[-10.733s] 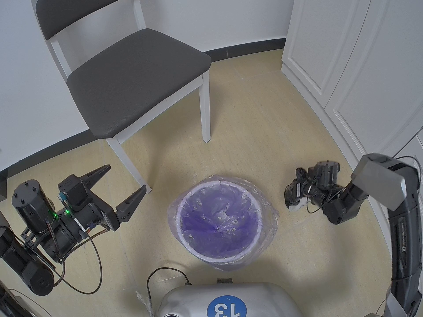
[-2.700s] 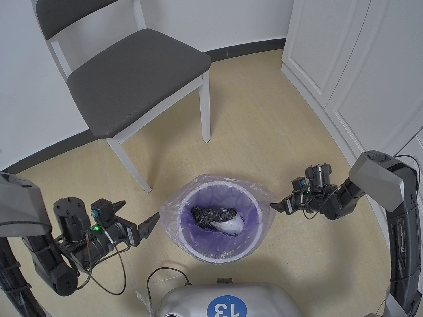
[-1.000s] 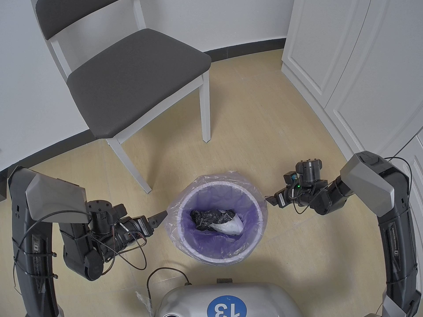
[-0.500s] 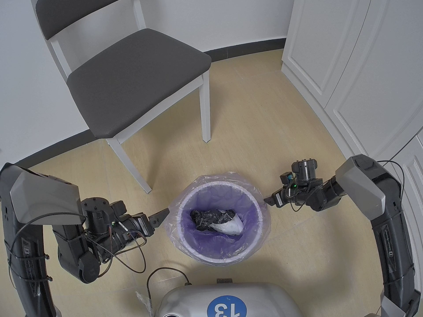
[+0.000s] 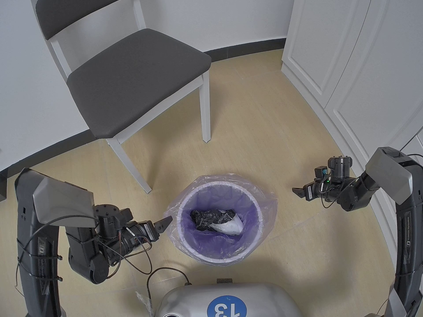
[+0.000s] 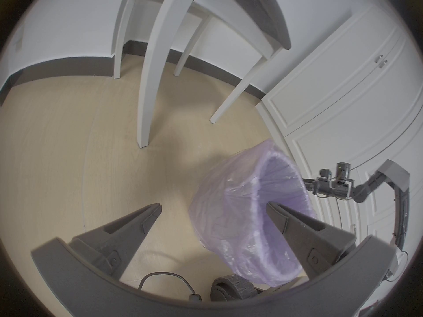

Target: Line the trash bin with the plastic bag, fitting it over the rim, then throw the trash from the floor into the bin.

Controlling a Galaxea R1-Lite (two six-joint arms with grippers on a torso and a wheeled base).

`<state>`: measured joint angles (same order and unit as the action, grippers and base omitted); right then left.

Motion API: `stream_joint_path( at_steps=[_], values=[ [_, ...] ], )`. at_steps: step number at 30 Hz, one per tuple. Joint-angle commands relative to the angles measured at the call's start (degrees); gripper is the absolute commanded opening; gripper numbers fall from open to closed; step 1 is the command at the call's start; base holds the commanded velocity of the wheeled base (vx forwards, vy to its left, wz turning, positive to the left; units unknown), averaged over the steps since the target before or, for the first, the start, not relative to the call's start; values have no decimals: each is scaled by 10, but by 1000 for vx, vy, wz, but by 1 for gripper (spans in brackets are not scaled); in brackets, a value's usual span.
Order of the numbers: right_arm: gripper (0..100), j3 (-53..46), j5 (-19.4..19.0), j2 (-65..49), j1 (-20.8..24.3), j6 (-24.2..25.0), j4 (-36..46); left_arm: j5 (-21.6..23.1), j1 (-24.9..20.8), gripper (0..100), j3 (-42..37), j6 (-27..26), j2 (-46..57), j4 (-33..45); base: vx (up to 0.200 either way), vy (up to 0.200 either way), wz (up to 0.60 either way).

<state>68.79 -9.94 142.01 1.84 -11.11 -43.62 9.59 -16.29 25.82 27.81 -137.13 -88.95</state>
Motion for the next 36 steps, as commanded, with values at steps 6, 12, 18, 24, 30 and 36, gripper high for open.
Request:
stream_joint_path(
  at_steps=[6,12,18,24,30,36],
  values=[
    [100,-81,-17,-57,-25,-1,-29,-42,-23,100,66,77,-34,-10,0,0,0],
    [100,-95,-18,-64,-26,-3,-40,-56,-23,100,78,98,-34,-10,0,0,0],
    [100,-110,-24,-65,-29,-21,-67,-56,-22,100,81,102,-33,-10,0,0,0],
    [100,-124,-58,-78,-36,-30,-70,-56,-22,0,79,102,-32,-10,0,0,0],
    [100,-128,-75,-83,-41,-38,-73,-52,-22,0,70,102,-25,-10,0,0,0],
    [100,-133,-75,-89,-41,-40,-73,-48,0,0,68,96,-21,-10,0,0,0]
  ],
)
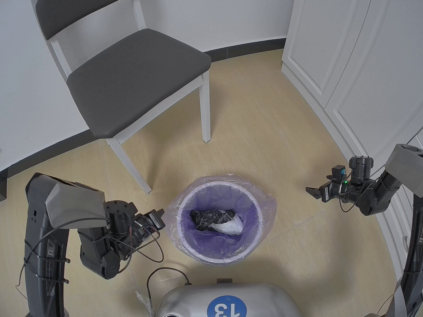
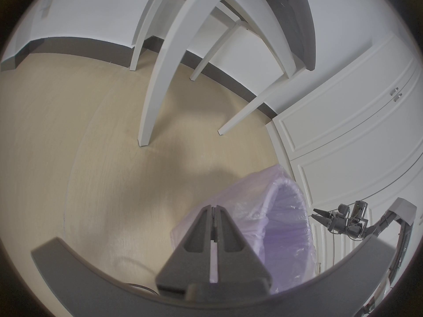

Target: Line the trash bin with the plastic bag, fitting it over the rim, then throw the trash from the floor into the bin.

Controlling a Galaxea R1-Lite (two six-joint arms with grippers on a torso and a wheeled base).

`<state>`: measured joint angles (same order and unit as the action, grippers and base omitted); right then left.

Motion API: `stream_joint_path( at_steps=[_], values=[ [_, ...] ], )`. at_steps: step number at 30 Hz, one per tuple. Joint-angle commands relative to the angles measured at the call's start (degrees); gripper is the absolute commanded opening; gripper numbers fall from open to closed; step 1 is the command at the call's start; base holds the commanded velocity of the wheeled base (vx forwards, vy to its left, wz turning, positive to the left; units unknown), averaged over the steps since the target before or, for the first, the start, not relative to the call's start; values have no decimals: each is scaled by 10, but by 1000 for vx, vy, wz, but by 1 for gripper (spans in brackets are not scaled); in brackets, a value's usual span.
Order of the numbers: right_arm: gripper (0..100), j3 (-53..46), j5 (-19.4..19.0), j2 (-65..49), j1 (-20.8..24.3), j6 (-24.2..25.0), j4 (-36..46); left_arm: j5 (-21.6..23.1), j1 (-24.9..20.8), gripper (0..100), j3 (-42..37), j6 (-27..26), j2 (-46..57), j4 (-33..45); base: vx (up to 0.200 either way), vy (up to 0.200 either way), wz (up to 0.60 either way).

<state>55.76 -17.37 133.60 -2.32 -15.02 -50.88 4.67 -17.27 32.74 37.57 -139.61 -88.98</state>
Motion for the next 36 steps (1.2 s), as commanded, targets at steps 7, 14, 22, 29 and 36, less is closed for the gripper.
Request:
stream_joint_path(
  at_steps=[7,14,22,29,36],
  values=[
    [100,-8,0,-9,0,-12,0,4,20,0,24,-37,-34,-10,0,0,0],
    [100,-21,0,-22,2,-13,0,21,29,100,-7,-40,6,-10,0,0,0],
    [100,-36,0,-36,3,-21,0,86,24,100,-67,-45,26,-10,0,0,0],
    [100,-39,0,-34,8,-34,0,98,8,100,-79,-58,7,-10,0,0,0],
    [100,-49,-7,-35,8,-57,-1,96,8,100,-61,-65,-5,-10,0,0,0]
  ],
)
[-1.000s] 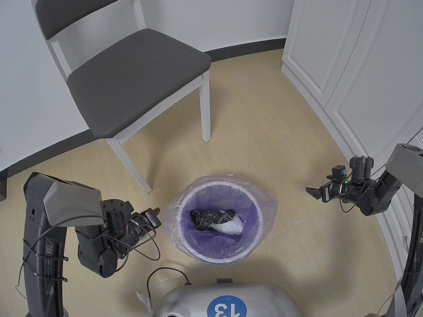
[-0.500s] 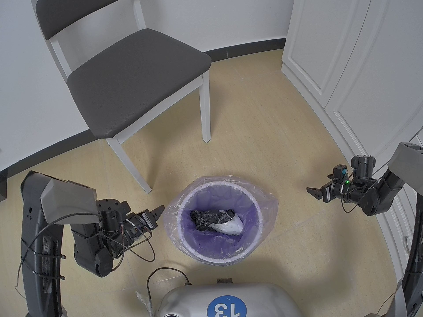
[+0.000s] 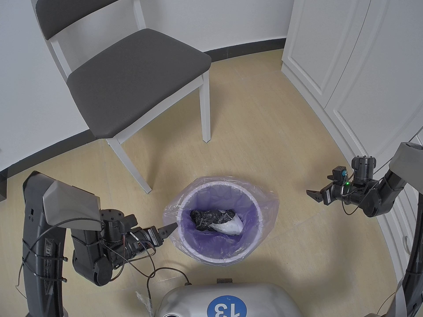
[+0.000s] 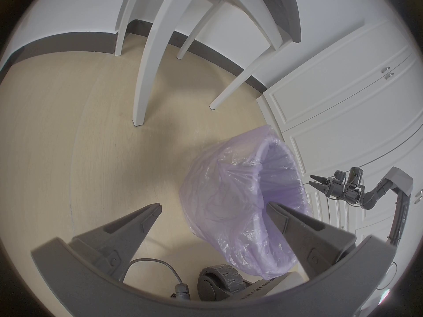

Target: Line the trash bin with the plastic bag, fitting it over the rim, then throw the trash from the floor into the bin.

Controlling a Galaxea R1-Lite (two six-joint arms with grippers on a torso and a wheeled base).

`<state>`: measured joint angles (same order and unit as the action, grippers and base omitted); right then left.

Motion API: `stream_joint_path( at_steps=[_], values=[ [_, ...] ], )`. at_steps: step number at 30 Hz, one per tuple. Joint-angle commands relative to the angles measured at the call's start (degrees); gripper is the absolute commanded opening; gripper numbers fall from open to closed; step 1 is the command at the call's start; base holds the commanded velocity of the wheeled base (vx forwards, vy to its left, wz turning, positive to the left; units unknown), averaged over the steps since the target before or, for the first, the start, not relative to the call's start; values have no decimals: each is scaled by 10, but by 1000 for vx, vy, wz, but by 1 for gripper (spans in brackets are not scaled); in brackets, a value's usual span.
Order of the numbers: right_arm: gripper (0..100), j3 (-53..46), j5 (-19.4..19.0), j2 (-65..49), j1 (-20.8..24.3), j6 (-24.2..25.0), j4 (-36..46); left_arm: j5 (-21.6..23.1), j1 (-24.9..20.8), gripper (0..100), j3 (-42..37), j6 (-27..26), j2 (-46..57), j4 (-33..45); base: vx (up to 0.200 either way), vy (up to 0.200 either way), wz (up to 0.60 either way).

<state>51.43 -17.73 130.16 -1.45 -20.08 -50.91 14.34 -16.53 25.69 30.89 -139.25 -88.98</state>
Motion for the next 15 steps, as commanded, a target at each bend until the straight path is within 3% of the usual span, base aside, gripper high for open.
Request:
stream_joint_path(
  at_steps=[1,13,15],
  values=[
    [100,-5,-4,-1,0,-7,-1,-1,1,100,9,1,-8,-10,0,0,0],
    [100,-11,-7,-3,0,-22,-1,-4,2,100,45,20,-12,-10,0,0,0],
    [100,-19,-28,-4,-4,-40,-1,-9,3,100,46,22,-8,-10,0,0,0]
  ],
)
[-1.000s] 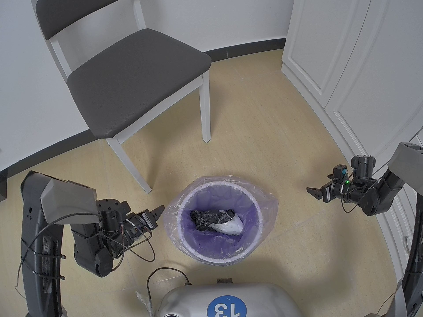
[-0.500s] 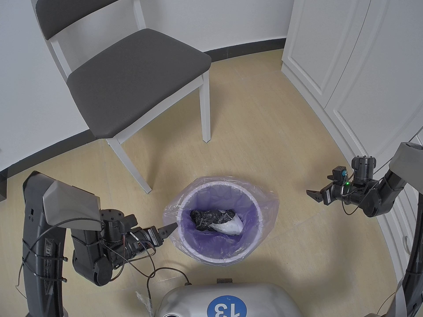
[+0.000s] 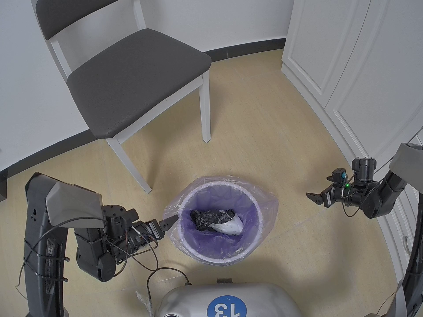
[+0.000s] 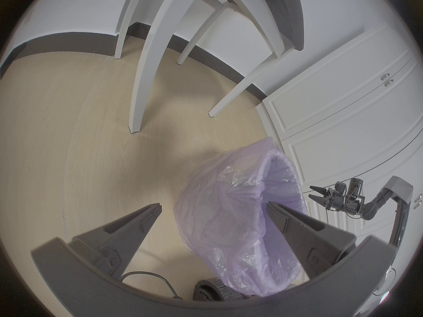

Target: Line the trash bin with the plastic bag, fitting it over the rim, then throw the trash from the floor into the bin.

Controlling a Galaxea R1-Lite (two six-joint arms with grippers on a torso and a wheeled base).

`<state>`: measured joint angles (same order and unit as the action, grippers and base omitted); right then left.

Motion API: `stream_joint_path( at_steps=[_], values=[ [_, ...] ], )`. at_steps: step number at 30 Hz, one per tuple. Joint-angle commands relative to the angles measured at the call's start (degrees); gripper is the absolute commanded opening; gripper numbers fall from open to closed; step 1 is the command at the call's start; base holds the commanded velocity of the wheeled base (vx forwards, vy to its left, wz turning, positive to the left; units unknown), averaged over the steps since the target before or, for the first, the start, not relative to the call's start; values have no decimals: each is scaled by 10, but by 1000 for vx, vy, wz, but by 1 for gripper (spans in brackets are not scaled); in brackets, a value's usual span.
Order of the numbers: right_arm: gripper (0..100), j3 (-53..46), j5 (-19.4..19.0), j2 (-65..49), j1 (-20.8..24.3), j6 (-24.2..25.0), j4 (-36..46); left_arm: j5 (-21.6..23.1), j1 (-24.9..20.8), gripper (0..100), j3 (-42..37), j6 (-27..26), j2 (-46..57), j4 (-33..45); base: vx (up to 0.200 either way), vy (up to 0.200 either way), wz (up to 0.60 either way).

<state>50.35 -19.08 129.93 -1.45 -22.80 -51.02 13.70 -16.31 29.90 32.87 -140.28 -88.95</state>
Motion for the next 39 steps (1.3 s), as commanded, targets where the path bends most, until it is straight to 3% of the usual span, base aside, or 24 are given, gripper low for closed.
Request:
stream_joint_path(
  at_steps=[1,3,4,25,39],
  values=[
    [100,-8,-20,-2,-5,-19,0,-3,1,100,4,2,2,-10,0,0,0],
    [100,-8,-23,-1,-6,-23,0,-3,1,100,4,2,1,-10,0,0,0],
    [100,-8,-23,-1,-5,-23,0,-3,1,0,4,2,0,-10,0,0,0],
    [100,-13,-31,-9,-6,-24,0,-7,10,0,22,-9,-23,-10,0,0,0],
    [100,26,-31,-2,5,-25,21,-9,22,0,58,-85,-60,-10,0,0,0]
  ],
)
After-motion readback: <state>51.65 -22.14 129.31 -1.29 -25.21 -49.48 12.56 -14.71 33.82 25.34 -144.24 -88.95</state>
